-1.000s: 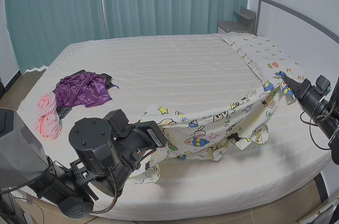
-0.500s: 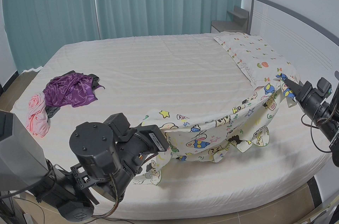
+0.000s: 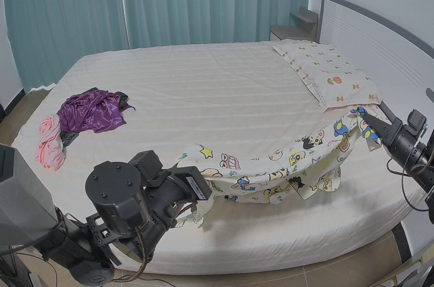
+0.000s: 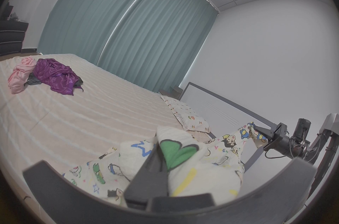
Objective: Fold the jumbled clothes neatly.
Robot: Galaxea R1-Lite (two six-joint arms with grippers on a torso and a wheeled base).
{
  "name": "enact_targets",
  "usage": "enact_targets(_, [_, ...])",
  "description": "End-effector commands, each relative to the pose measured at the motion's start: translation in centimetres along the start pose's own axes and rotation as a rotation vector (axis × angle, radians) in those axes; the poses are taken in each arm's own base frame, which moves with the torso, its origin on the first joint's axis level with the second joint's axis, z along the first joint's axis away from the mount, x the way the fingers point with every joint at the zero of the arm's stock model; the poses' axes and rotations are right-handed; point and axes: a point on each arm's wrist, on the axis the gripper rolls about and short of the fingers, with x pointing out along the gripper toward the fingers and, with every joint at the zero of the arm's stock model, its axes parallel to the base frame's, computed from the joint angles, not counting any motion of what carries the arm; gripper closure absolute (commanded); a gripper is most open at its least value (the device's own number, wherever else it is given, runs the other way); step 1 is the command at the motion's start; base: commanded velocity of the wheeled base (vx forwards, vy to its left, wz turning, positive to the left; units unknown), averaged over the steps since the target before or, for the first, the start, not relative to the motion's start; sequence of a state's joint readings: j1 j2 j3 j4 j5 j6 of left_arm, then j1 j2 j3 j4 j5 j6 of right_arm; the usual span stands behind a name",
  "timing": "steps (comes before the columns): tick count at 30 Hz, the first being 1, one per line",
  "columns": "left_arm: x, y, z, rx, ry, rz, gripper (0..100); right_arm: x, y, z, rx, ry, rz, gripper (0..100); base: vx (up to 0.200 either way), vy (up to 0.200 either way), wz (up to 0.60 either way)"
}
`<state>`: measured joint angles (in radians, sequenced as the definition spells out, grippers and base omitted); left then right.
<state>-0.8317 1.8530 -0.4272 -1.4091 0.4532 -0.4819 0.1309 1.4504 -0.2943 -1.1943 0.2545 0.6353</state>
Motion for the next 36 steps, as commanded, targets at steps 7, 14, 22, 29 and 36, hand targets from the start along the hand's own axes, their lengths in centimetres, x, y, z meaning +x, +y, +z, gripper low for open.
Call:
enact_targets(7, [-4.4, -0.1, 5.4, -0.041, -0.119, -0.054, 100, -7.1, 4.0, 1.4, -0.081, -0.075, 0.282, 100, -0.200, 0.000, 0.00])
enact_targets(14, [-8.8, 0.6, 8.3, 0.005, -0.150, -0.089, 100, -11.1, 6.7, 3.1, -0.162, -0.166, 0.458, 100, -0.057, 0.000, 0.00])
enact_targets(22, [-12.3, 1.4, 10.5, 0.011, -0.171, -0.098, 100, -11.9, 7.8, 4.4, -0.161, -0.164, 0.444, 100, 0.000, 0.000, 0.00])
enact_targets(29, [-12.2, 2.3, 8.8, 0.070, -0.031, -0.039, 100, -10.2, 6.9, 4.1, -0.133, -0.095, 0.386, 100, 0.000, 0.000, 0.00])
enact_targets(36, [-8.8, 2.5, 6.9, 0.038, 0.082, 0.049, 100, -7.5, 5.2, 3.9, -0.105, -0.036, 0.292, 100, 0.000, 0.000, 0.00])
